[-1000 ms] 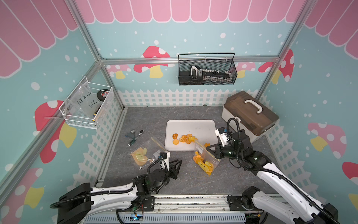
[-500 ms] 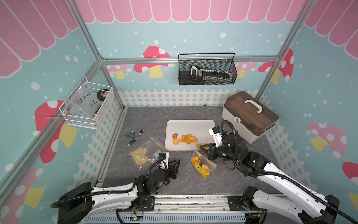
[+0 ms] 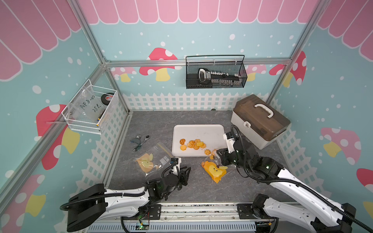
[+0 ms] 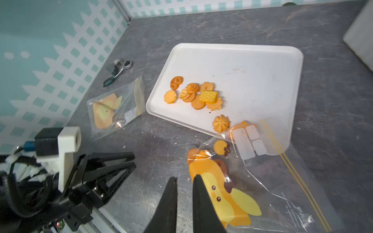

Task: Pour cookies out of the ziploc bag
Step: Adjust the ziploc bag at the center of the board.

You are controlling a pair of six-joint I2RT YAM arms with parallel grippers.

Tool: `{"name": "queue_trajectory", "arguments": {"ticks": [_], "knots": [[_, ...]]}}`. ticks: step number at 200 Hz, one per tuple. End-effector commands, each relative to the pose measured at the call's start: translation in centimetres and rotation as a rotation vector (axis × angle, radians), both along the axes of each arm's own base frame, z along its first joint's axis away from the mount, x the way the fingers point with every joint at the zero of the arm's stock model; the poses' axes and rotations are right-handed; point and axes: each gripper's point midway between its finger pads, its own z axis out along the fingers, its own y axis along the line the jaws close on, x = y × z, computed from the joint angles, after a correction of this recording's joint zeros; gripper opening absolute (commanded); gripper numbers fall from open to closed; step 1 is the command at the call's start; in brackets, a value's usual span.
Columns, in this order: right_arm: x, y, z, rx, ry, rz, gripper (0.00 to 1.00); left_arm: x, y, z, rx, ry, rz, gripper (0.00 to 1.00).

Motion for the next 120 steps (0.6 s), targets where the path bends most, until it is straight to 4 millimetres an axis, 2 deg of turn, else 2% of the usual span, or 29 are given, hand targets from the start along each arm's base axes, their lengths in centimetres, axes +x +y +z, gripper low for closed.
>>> {"name": "queue_trajectory", "arguments": {"ticks": [1,11,37,55,89,120], "knots": [[0.6,-4.7,-3.5,-0.125,0.105,-0.078,0.27,0.1,-2.4,1.0,-0.023,0.003,-0.066,0.31],[1.1,-5.9,-4.8,-0.140,0.139,-0.106,0.35,0.1,-3.3,0.5,-0.014,0.016,-0.091,0.31],[2.4,-7.9,-7.6,-0.161,0.209,-0.174,0.71,-0.1,-5.3,-0.5,-0.001,0.057,-0.147,0.32],[3.0,-8.7,-9.7,-0.117,0.262,-0.204,0.86,-0.2,-6.2,-1.1,0.008,0.080,-0.169,0.33],[3.0,-10.9,-13.5,0.007,0.337,-0.274,0.96,-0.3,-6.7,-1.8,0.011,0.102,-0.184,0.33],[3.2,-11.1,-15.7,0.197,0.367,-0.280,0.98,-0.1,-7.2,-2.3,0.036,0.117,-0.186,0.34]]}}
